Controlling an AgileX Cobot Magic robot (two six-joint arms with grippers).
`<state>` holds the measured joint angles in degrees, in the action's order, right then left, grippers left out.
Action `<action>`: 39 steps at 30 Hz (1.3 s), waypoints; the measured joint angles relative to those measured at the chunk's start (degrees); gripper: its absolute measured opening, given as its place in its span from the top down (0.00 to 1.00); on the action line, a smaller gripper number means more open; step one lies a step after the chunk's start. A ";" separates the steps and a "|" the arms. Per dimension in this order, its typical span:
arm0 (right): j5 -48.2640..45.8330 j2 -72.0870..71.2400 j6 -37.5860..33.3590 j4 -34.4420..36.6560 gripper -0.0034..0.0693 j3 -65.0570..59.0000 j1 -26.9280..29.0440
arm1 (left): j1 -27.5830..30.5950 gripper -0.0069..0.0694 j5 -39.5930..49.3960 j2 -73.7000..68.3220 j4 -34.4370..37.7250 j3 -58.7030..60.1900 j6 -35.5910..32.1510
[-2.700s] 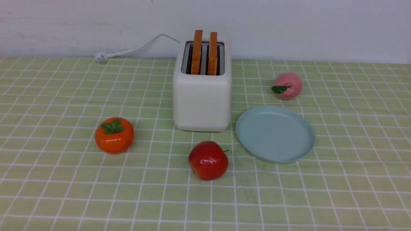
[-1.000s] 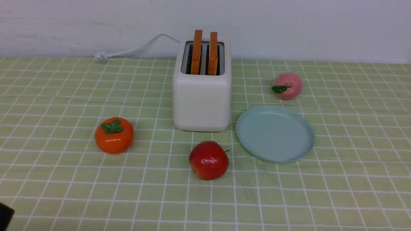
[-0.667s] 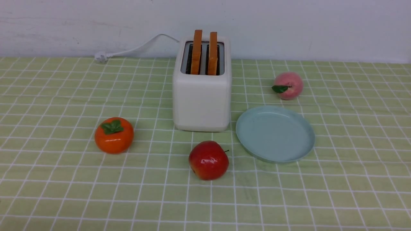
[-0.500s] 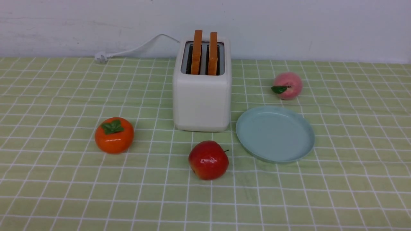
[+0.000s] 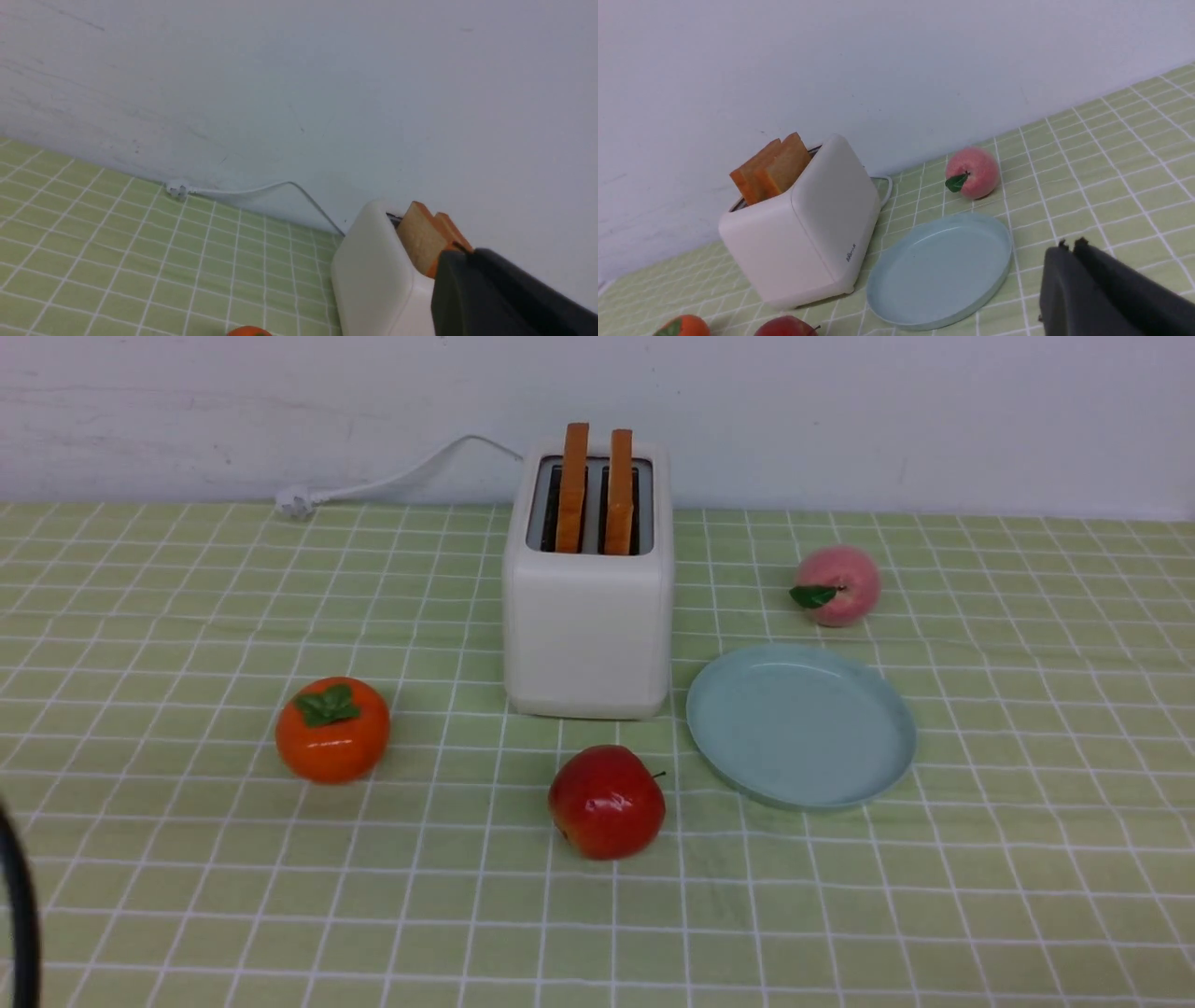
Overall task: Take toasted bread from bread machine on green coffee tablecloth place on plate.
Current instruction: 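Reach for a toast slice standing in the toaster with the left gripper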
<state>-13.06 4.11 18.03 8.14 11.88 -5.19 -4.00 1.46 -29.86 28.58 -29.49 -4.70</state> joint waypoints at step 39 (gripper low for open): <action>-17.88 10.53 -72.63 57.24 0.95 12.03 0.00 | -23.26 0.32 -39.77 -79.17 -16.50 -38.20 8.07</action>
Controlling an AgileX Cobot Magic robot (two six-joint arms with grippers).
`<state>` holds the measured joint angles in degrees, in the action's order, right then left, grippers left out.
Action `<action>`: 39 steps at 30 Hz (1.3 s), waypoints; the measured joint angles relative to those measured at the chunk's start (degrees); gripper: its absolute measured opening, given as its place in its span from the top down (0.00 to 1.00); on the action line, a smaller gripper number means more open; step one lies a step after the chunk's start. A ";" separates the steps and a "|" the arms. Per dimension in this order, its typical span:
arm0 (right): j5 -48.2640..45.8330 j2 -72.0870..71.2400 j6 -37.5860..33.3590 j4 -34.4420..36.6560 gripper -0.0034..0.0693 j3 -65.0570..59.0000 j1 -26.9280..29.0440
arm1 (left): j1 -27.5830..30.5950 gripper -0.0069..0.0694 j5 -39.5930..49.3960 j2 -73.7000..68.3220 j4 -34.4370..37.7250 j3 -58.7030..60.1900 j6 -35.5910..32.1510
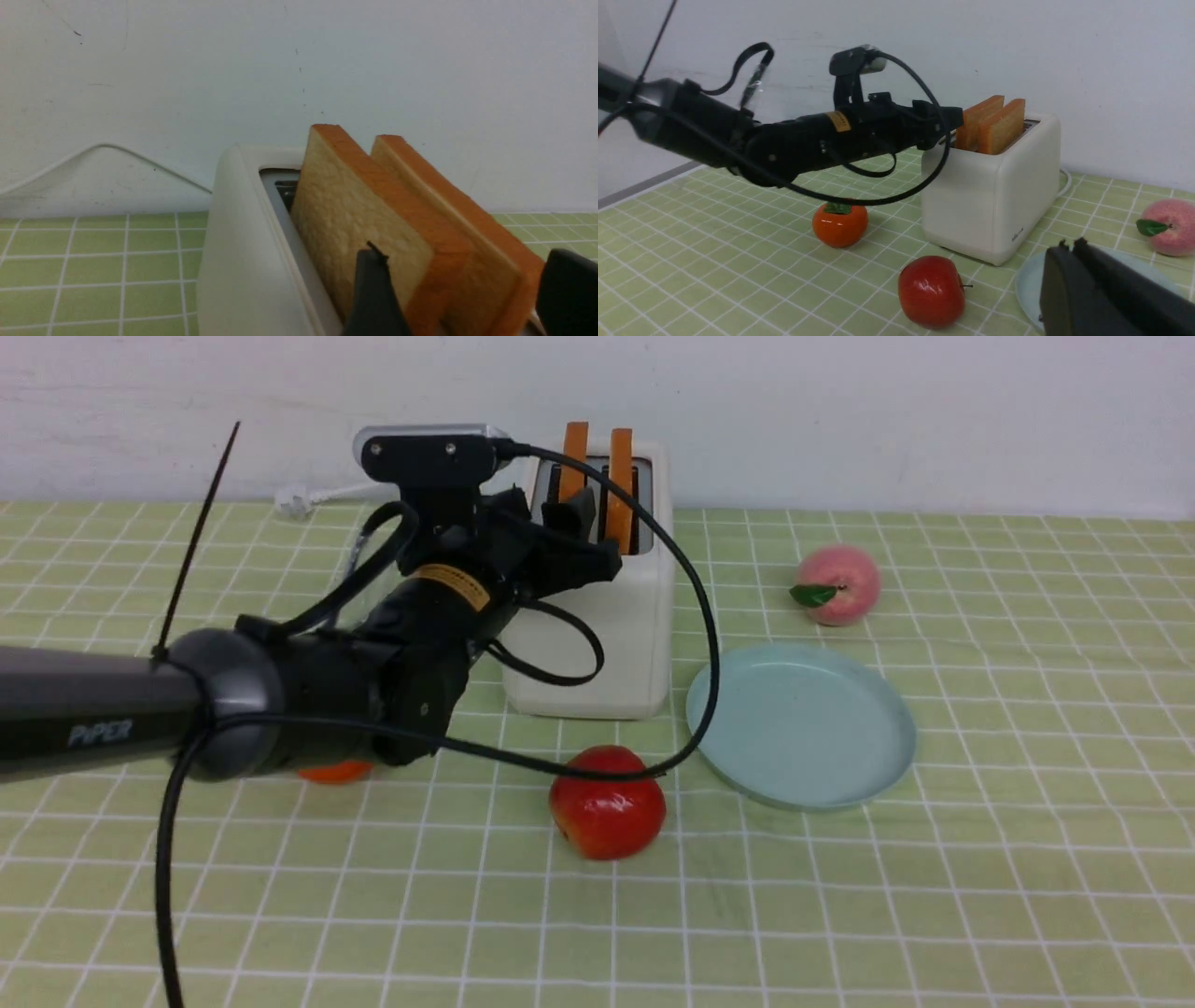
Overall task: Take toasted bread from bread machine on green coffee tablecloth place on plate.
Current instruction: 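Reach for a toast slice standing in the toaster with the left gripper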
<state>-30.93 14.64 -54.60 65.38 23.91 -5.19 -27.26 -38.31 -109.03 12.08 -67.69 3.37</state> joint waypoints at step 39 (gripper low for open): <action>2.84 0.00 -0.20 0.09 0.94 0.00 0.00 | 0.79 0.77 8.42 -7.12 9.56 -18.71 -14.03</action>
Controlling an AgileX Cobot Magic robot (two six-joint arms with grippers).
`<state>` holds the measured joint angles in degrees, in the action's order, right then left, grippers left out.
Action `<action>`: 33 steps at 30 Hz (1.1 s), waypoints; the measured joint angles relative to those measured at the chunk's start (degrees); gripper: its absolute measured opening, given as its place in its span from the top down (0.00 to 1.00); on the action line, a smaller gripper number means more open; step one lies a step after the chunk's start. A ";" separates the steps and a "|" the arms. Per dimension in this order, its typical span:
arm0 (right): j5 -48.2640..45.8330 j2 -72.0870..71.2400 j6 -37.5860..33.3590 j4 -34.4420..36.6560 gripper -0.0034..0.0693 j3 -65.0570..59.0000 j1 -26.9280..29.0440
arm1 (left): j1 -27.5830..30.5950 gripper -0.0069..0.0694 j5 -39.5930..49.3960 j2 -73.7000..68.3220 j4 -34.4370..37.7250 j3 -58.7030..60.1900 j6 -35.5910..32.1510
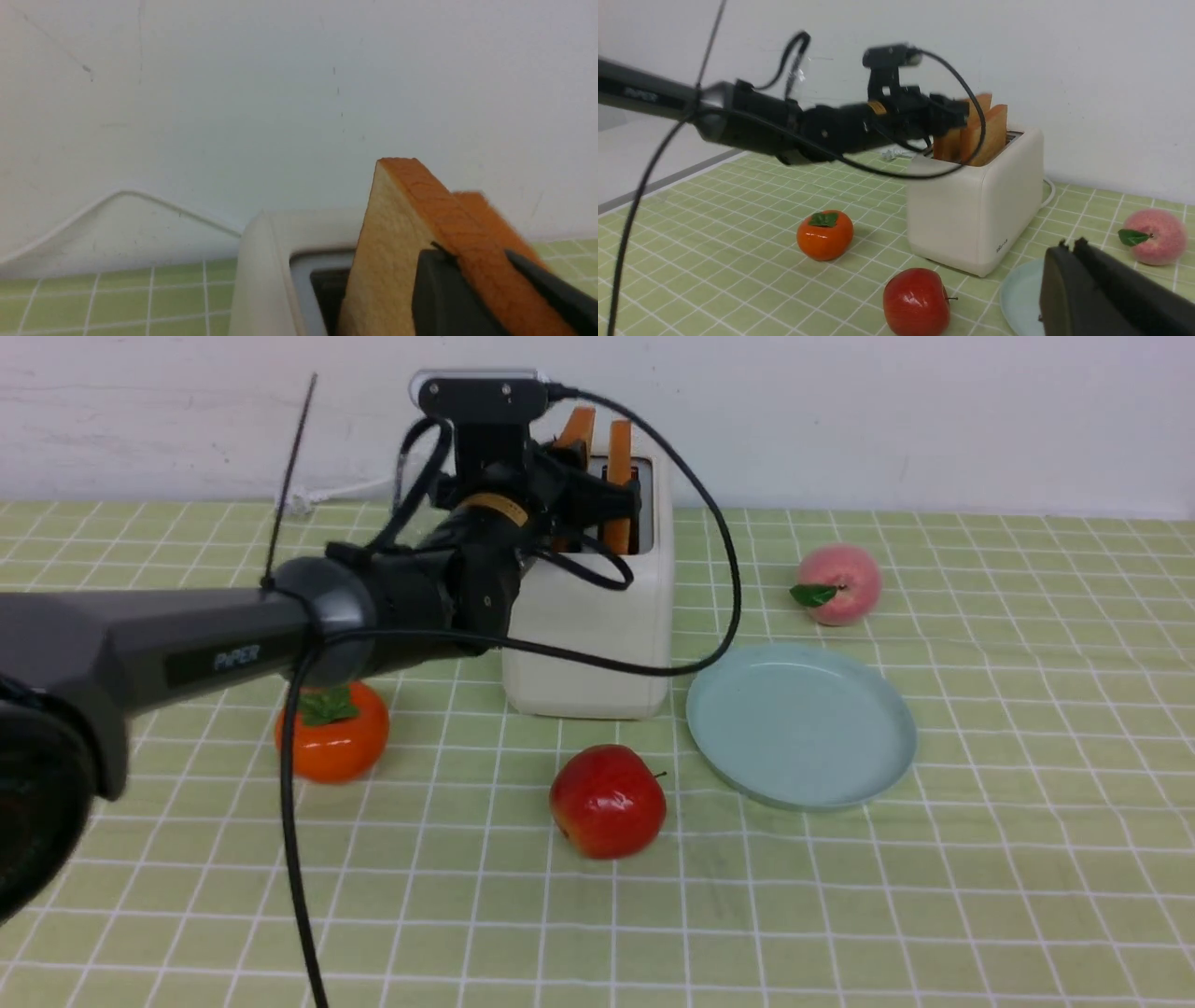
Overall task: Take toasted bread from bread machine on green coffee tablecloth place on plate.
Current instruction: 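Reach for a toast slice standing in the toaster with the left gripper, then place the slice of bread on the plate with the left gripper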
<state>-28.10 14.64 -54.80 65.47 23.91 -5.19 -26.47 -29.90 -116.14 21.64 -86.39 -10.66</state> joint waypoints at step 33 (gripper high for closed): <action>-1.84 0.00 0.00 -2.08 0.95 0.06 0.00 | -15.57 0.77 20.75 11.46 -62.68 -0.11 74.94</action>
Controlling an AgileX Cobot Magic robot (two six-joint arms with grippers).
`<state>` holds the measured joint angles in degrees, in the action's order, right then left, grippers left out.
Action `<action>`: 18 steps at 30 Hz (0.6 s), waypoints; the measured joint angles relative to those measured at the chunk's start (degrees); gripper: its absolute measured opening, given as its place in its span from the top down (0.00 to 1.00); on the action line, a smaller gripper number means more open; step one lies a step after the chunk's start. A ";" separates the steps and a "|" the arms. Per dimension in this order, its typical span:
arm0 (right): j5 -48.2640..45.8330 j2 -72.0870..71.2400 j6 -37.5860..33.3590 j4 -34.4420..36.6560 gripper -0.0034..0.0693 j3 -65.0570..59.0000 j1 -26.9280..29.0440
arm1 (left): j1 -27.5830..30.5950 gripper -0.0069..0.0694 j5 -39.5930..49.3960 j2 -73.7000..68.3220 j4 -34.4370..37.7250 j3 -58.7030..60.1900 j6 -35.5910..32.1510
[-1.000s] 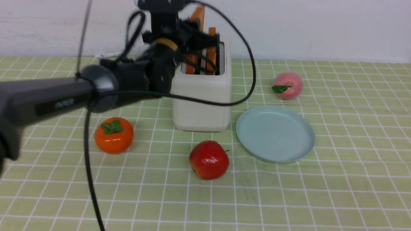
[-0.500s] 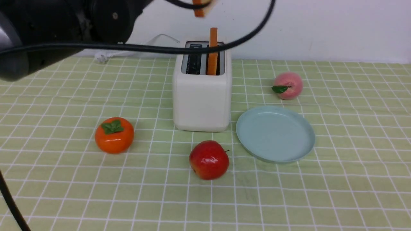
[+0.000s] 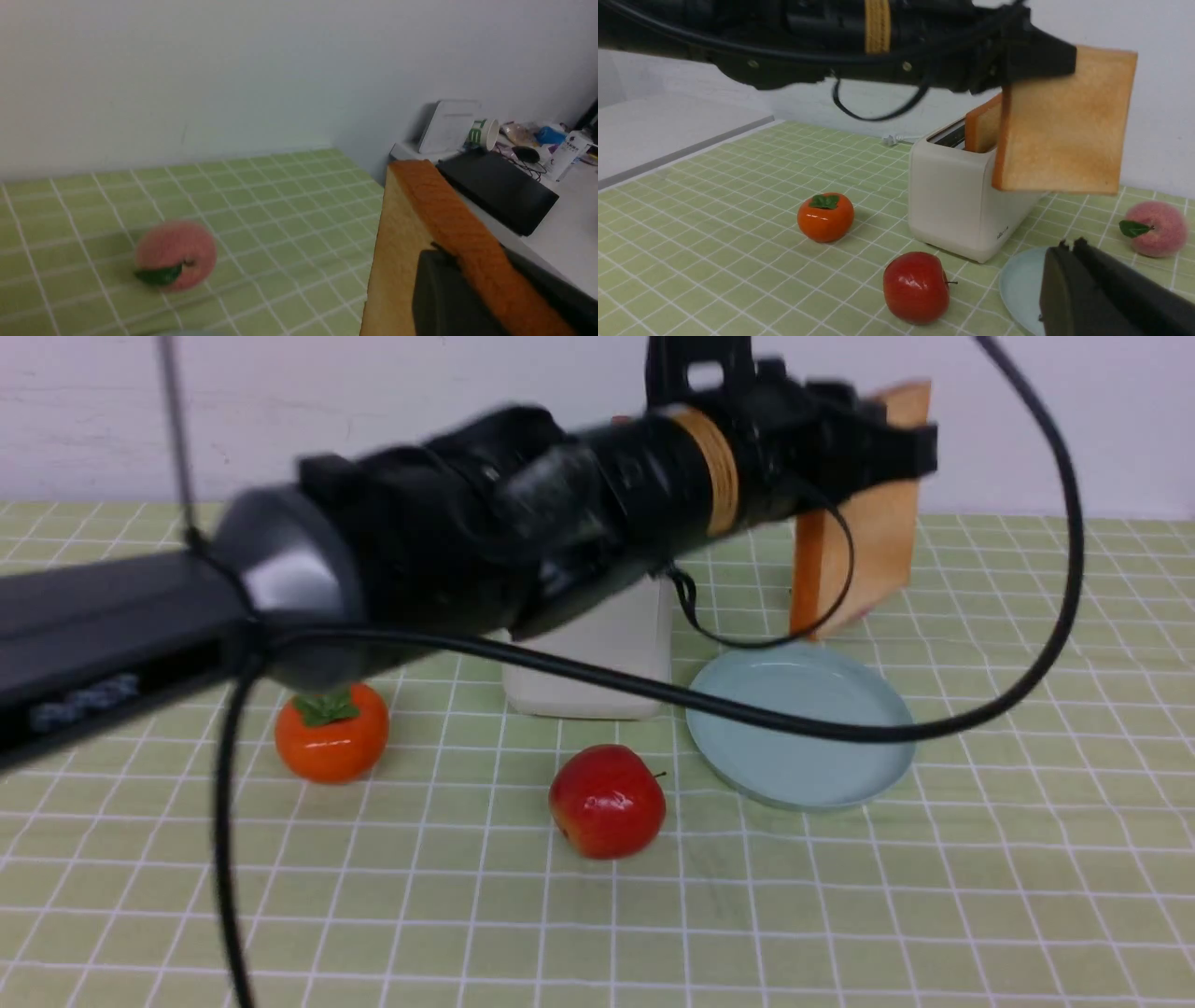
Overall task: Take toasted bread from bread machine on green coffee tablecloth place on plate.
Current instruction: 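Place the slice of bread on the plate with the left gripper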
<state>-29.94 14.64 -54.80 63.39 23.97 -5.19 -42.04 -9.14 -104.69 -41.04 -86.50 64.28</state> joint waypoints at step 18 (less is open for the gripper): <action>0.09 0.00 22.66 -22.59 0.95 -4.31 0.00 | 0.65 0.77 -1.98 -17.61 -14.71 -9.16 17.91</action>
<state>-29.85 14.64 -32.15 40.80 19.66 -5.19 -41.39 -11.13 -122.30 -55.75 -95.66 82.19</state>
